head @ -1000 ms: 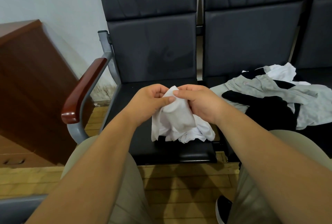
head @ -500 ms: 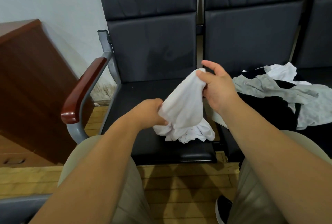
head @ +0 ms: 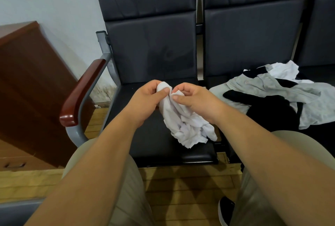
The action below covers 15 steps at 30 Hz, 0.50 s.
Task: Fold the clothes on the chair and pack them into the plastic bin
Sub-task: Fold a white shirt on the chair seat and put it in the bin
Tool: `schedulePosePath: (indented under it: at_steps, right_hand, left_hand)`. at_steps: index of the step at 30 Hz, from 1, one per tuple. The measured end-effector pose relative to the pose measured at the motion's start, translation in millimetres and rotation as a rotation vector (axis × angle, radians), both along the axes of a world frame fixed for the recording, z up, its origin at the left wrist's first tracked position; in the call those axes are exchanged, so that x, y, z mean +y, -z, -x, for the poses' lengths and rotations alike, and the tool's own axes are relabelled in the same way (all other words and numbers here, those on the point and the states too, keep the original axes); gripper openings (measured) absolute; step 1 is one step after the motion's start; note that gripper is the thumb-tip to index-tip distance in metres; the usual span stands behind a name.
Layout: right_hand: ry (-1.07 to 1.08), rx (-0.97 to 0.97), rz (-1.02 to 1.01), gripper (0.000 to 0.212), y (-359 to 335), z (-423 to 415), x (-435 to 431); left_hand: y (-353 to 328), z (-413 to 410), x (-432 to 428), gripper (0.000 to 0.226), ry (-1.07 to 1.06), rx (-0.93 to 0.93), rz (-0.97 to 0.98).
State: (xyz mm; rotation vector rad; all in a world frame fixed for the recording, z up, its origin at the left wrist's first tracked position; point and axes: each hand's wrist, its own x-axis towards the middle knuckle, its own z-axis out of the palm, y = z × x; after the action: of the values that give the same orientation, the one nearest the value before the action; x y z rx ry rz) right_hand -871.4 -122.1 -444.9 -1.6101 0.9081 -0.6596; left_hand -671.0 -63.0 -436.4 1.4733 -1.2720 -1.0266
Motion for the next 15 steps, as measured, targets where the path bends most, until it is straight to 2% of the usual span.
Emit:
schedulePosePath:
  at_steps: [4,6,8,10,12,15]
  right_hand:
    - [0.02,0.06,0.08,0.01,0.9,-3.7,-1.6]
    - [0.045,0.028,0.099,0.012,1.2,-3.6,-3.3]
    - [0.105,-0.003,0.117,0.011,0.2,-3.1,-4.7]
    - [0.168,-0.037,0.112,0.01,-2.1,-1.1,-7.5]
    - [0.222,-0.092,0.062,0.011,-5.1,2.9,-10.8]
    - [0.292,-0.212,-0.056,0.013,-10.5,10.4,-12.9]
  left_hand:
    - [-1.3,1.0,1.4,0.017,0.003,-0.017,0.012]
    - [-3.3,2.9,3.4,0.029,0.037,-0.034,-0.018]
    - [-2.9,2.5,3.6,0.048,0.071,-0.116,-0.072]
    - [0.1,0.9,3.4,0.059,0.096,-0.288,-0.154]
    - [5.9,-2.1,3.1,0.057,0.138,-0.445,-0.263]
    - [10.6,-4.6,6.1,0.029,0.204,-0.562,-0.397]
